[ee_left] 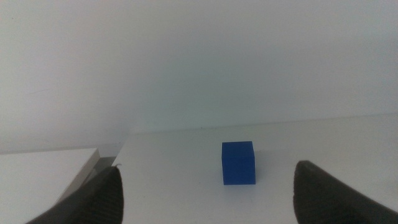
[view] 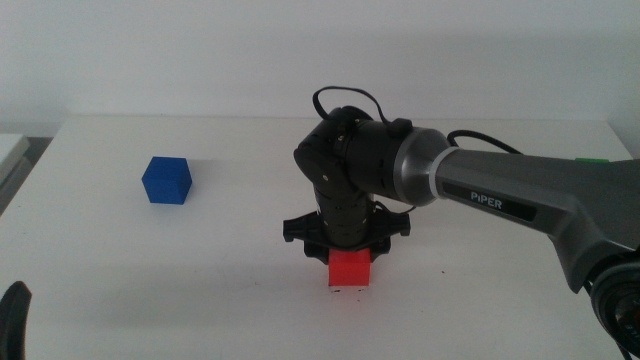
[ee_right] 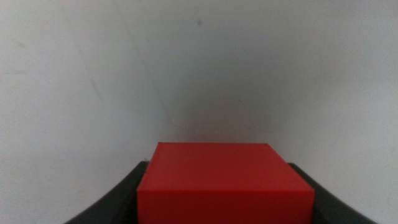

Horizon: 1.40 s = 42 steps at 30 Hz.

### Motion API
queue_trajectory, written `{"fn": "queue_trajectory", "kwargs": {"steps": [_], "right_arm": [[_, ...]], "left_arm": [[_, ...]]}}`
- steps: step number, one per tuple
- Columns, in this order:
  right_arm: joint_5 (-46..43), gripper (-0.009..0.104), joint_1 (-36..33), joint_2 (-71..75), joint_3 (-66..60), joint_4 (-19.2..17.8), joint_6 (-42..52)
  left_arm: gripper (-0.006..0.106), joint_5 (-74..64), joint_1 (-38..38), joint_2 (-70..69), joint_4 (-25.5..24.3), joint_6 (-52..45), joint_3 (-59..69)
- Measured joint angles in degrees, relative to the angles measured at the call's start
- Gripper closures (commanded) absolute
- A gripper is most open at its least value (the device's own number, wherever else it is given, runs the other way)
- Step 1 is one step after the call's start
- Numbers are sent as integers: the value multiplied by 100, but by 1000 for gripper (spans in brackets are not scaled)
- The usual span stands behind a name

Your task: Stack red cubes first, then green, then blue cubes in a specific spot.

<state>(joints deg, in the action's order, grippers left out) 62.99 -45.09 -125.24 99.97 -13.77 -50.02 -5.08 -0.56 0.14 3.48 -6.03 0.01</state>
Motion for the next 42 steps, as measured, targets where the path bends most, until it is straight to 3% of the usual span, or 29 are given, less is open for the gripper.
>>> {"fn": "queue_trajectory", "kwargs": {"steps": [17,20,21,22,26,31,36,38,42], "right_arm": [[-153,88,10,-179,-39,-27,-106],[-153,65,10,-179,-39,-47,-131],[-167,38,10,-179,-39,-47,-131],[-167,29,10,-183,-39,-51,-131],[-261,5,10,-181,-39,-86,76],[-188,2,-22,449,-77,-60,551],[19,2,118,1907,-141,-270,969],[-161,2,534,2428,-382,-283,1197],[-254,2,2124,2922,-794,-233,2315]], "left_arm": [[7,0,0,0,0,0,0],[7,0,0,0,0,0,0],[7,0,0,0,0,0,0],[7,0,0,0,0,0,0],[7,0,0,0,0,0,0],[7,0,0,0,0,0,0],[7,0,0,0,0,0,0],[7,0,0,0,0,0,0],[7,0,0,0,0,0,0]]}}
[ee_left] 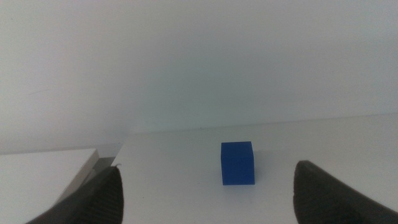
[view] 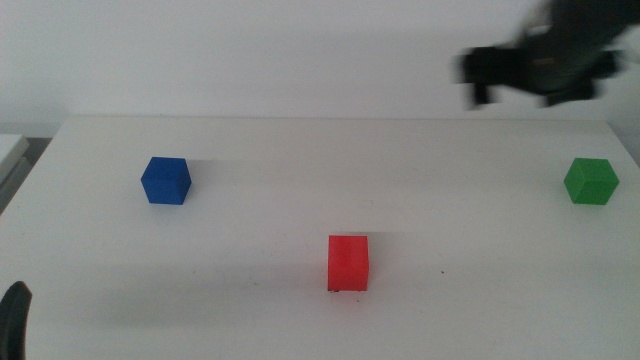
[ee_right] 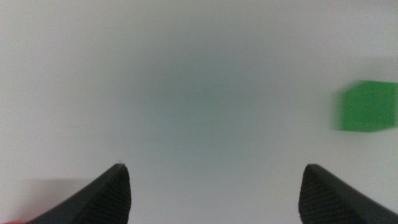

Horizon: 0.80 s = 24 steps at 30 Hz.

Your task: Stack red cubes first, then green, then blue cubes in a specific spot.

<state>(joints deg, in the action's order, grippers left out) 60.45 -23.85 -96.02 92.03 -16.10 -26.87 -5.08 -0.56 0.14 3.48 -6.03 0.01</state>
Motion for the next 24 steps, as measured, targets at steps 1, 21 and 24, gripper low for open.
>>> {"fn": "queue_trajectory", "kwargs": {"steps": [1,21,24], "right_arm": [[1,2,411,14,-33,139,364],[-248,5,3034,-2481,1478,1247,2687],[-213,5,3048,-2737,1608,1291,2866]], "left_arm": [[7,0,0,0,0,0,0],[7,0,0,0,0,0,0],[7,0,0,0,0,0,0]]}}
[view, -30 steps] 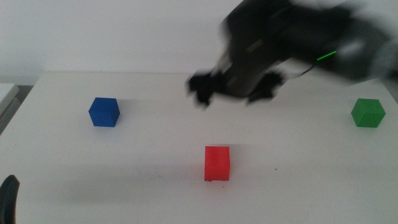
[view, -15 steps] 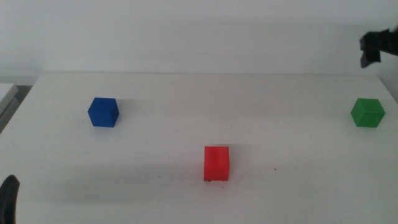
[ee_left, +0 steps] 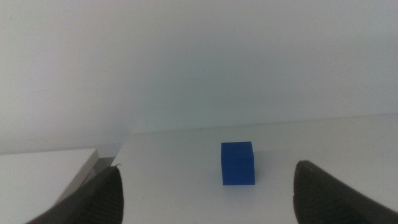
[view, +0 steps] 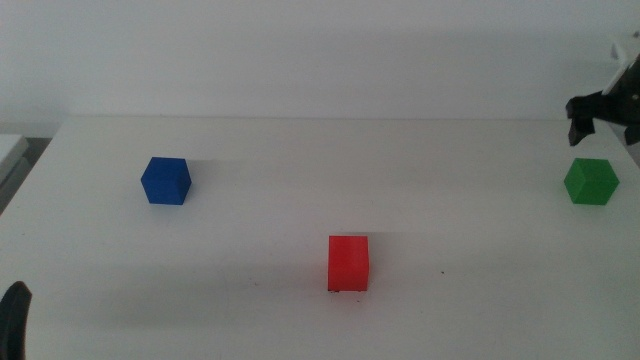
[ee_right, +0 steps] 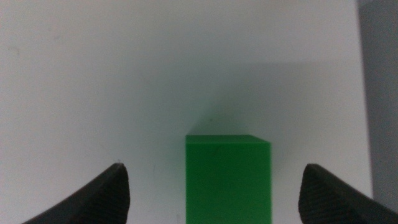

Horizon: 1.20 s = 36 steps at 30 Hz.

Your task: Stack red cubes first, then green, then blue cubes in a specific spot.

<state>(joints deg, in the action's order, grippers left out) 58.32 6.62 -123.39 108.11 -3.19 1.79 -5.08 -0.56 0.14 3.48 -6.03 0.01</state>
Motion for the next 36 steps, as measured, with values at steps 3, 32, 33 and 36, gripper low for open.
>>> {"fn": "queue_trajectory", "kwargs": {"steps": [3,32,33,36], "right_arm": [[22,5,0,-136,10,15,84],[13,63,35,-797,10,-52,95],[13,78,35,-812,10,-52,78],[49,96,35,-798,10,-52,64]], "left_arm": [[7,0,0,0,0,0,0],[7,0,0,0,0,0,0],[7,0,0,0,0,0,0],[7,0,0,0,0,0,0]]}}
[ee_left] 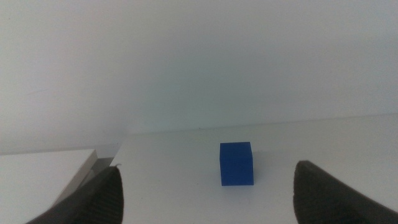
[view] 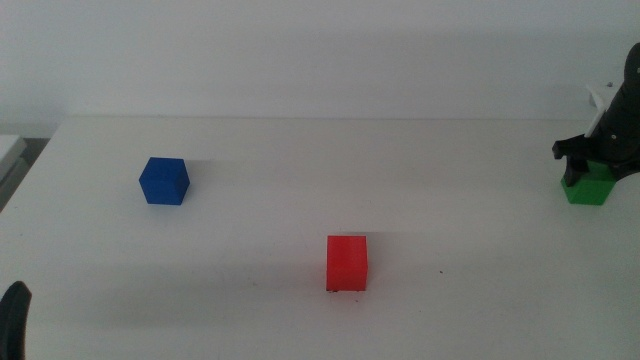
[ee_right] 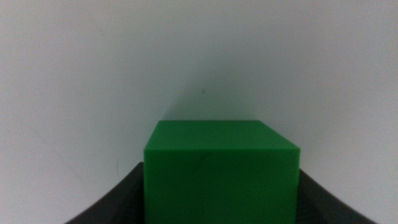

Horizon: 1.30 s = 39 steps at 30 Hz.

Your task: Stack red cubes first, then green, then blue cubes in a specific spot.

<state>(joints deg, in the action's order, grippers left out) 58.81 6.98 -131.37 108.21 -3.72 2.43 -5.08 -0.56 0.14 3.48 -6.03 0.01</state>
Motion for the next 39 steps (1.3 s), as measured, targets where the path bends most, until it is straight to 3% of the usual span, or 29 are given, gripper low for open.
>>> {"fn": "queue_trajectory", "kwargs": {"steps": [5,10,17,27,34,39], "right_arm": [[313,96,-83,515,0,0,-589],[758,96,-609,1395,3,-148,-1163],[1039,96,-2271,2000,39,-696,-2340],[1073,96,-4491,1978,-455,-802,-3797],[1030,96,-4915,1971,-892,-721,-4530],[861,96,-5034,1929,-1181,-992,-4824]], "left_arm": [[7,0,0,0,0,0,0],[7,0,0,0,0,0,0],[7,0,0,0,0,0,0],[7,11,0,0,0,0,0],[7,11,0,0,0,0,0],[7,11,0,0,0,0,0]]}}
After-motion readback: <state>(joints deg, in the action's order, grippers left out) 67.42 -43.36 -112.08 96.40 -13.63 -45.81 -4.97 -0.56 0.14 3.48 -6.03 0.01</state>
